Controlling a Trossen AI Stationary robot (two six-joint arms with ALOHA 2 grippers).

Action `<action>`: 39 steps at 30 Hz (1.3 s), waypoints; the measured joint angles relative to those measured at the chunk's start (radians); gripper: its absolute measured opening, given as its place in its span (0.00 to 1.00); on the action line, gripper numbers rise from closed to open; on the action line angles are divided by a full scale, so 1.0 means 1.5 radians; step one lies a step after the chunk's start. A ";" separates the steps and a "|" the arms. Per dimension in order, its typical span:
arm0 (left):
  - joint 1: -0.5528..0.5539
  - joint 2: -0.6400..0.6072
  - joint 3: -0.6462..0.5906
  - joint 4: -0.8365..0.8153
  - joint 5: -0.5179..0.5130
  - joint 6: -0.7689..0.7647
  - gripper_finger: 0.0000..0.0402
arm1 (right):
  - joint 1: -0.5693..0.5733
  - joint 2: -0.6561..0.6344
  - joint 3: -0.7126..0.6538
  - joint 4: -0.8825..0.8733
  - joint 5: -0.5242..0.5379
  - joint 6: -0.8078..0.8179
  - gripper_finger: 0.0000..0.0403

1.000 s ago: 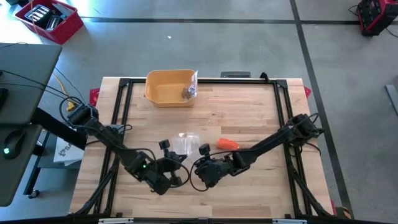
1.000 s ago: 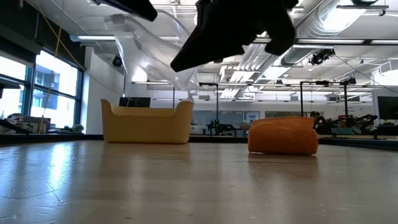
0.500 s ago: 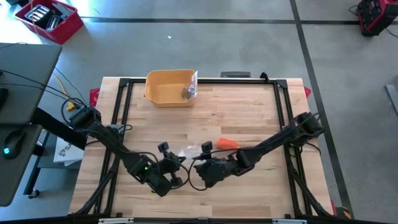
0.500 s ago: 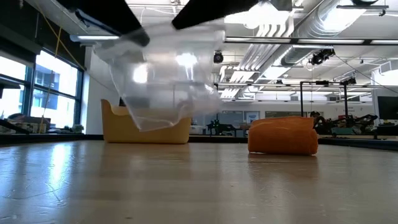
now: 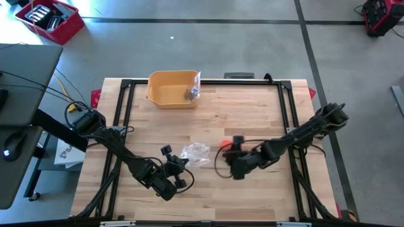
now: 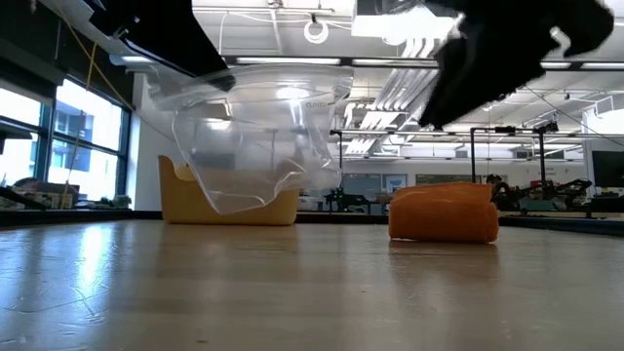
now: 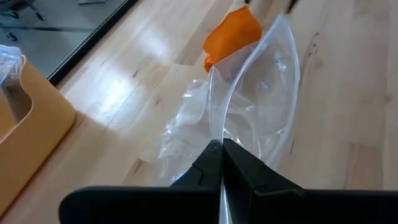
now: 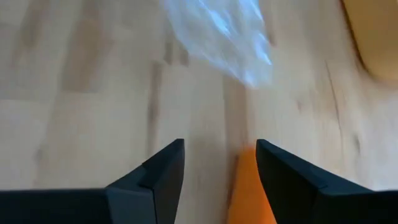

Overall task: Roll bandage
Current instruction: Put the orange bandage into the transparent zip bag

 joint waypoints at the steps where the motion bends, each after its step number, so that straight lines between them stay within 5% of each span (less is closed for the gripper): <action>1: 0.000 0.000 0.000 0.000 0.000 0.000 0.00 | -0.005 -0.021 -0.033 0.014 0.008 0.025 0.47; 5: 0.000 0.000 0.000 0.001 0.001 0.000 0.00 | -0.032 -0.080 -0.158 0.121 0.031 0.083 0.47; 11: 0.004 0.000 0.000 0.003 0.024 -0.001 0.00 | -0.077 -0.092 -0.276 0.286 -0.033 0.054 0.51; 21: 0.009 0.000 0.000 0.006 0.044 -0.001 0.00 | -0.116 -0.088 -0.351 0.326 -0.061 0.053 0.66; 39: 0.008 0.000 0.000 0.005 0.055 -0.034 0.00 | -0.093 -0.024 -0.392 0.424 -0.055 0.143 0.24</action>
